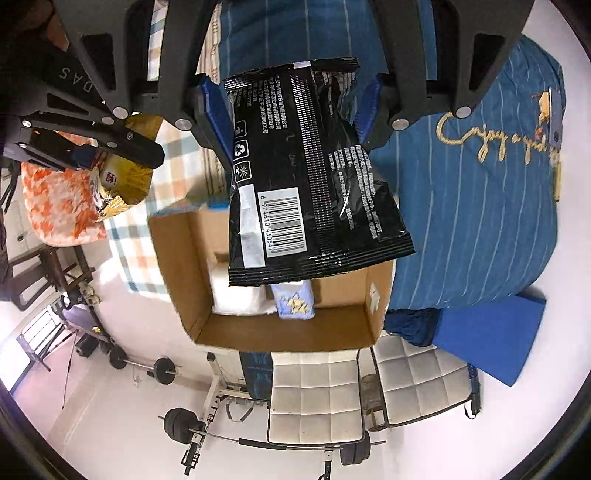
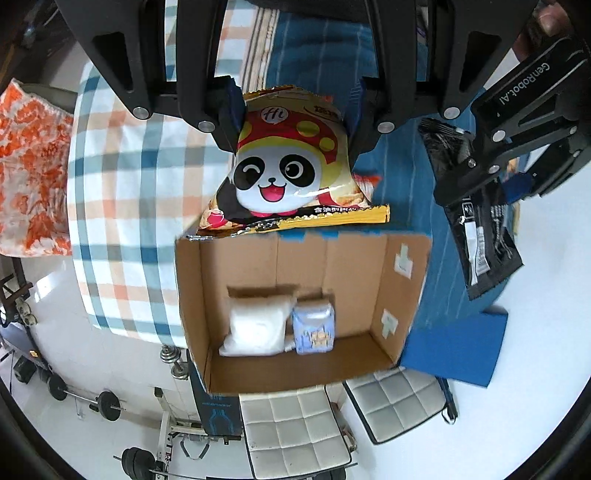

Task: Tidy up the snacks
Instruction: 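Lower both bags into the box beside the tissue packs and release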

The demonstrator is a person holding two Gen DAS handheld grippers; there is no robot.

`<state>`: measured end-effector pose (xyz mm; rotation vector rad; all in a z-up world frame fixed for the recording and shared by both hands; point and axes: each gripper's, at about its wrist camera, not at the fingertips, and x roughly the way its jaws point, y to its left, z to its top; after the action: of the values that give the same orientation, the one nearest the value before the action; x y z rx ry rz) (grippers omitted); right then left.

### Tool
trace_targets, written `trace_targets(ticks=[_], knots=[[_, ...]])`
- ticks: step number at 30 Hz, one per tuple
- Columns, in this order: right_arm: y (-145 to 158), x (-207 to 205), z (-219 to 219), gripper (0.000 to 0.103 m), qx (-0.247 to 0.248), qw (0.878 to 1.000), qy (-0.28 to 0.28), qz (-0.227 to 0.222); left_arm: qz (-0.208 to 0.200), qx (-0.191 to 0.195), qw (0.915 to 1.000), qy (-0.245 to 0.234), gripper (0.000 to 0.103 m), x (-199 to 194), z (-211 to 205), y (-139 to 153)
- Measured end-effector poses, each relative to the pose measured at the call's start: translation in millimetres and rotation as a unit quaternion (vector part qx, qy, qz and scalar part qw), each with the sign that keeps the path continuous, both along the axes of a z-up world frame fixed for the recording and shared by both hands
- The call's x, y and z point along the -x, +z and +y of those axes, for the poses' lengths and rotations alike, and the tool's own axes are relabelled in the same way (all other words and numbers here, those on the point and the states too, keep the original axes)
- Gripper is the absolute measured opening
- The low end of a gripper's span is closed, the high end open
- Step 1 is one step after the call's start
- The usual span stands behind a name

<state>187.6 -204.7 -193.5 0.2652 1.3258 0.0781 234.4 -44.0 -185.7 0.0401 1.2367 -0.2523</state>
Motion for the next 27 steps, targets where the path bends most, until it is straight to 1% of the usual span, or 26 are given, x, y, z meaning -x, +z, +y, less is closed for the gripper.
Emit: trace_targets(ticks=[4, 5, 7, 9, 12, 16, 22, 24, 27], knots=[[0.0, -36.6, -13.7, 0.046, -0.004, 1.000, -0.013, -0.004, 0.005, 0.005, 1.0000, 0.003, 0.056, -41.8, 1.0, 2.8], [-2.3, -48.9, -16.3, 0.046, 0.001, 1.000, -0.012, -0.002, 0.011, 0.006, 0.9999, 0.004, 0.056, -53.2, 1.6, 0.8], [-9.2, -68.4, -21.8, 0.046, -0.002, 1.000, -0.016, 0.004, 0.023, 0.008, 0.9997, 0.007, 0.056, -77.3, 3.2, -5.1], [-23.7, -90.8, -25.1, 0.046, -0.001, 1.000, -0.013, 0.024, 0.041, 0.001, 0.9991, 0.007, 0.056, -101.7, 3.5, -15.7], [-52.4, -120.5, -30.1, 0.046, -0.002, 0.998, -0.015, 0.058, 0.068, -0.017, 0.9975, 0.003, 0.056, -137.4, -0.5, -37.9], [-98.3, -153.1, -30.7, 0.046, 0.018, 0.994, -0.013, 0.105, 0.108, -0.045, 0.9931, -0.001, 0.056, -177.3, -8.9, -75.7], [-157.9, -178.5, -27.7, 0.046, 0.026, 0.986, -0.011, 0.163, 0.153, -0.083, 0.9847, -0.010, 0.056, -217.9, -23.5, -131.8], [-172.0, -184.1, -27.1, 0.046, 0.031, 0.984, -0.007, 0.176, 0.165, -0.092, 0.9819, -0.014, 0.056, -227.8, -26.8, -146.9], [-189.5, -190.6, -27.6, 0.046, 0.033, 0.981, -0.007, 0.192, 0.175, -0.118, 0.9772, -0.021, 0.056, -242.2, -35.0, -170.7]])
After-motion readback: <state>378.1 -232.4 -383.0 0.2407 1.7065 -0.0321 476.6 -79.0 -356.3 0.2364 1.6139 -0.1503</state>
